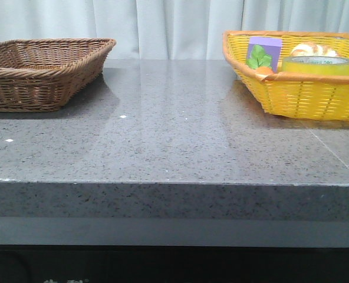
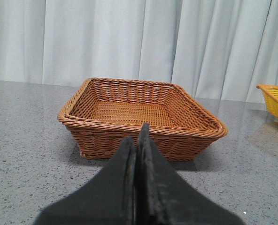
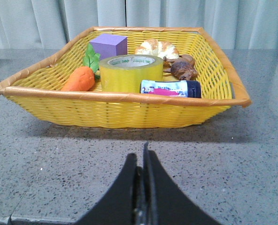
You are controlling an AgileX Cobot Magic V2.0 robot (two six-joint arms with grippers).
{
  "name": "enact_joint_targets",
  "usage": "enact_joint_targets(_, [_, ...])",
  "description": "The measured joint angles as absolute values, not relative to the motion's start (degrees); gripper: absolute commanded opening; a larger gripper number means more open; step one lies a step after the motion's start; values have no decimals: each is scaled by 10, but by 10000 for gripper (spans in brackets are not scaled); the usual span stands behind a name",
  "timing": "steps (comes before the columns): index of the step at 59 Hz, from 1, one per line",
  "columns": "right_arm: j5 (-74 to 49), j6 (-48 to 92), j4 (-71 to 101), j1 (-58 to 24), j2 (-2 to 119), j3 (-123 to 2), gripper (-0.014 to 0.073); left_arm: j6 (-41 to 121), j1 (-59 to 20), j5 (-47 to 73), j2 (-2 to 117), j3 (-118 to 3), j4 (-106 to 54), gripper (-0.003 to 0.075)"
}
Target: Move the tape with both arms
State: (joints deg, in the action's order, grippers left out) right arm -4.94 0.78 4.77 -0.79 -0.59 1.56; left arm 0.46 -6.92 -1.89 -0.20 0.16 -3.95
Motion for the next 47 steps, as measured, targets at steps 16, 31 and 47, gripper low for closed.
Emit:
enact_joint_targets(16, [-49,8,48,-8,-6,16,-115,5,-69,-19,-2,2,-40,-20])
enact_joint_targets(31, [-49,8,48,-8,-6,16,-115,5,-69,-19,-2,2,-40,-20])
enact_joint_targets(47, [-47,7,48,-8,-6,16,-115,5,-69,-33,-2,2,-40,-20])
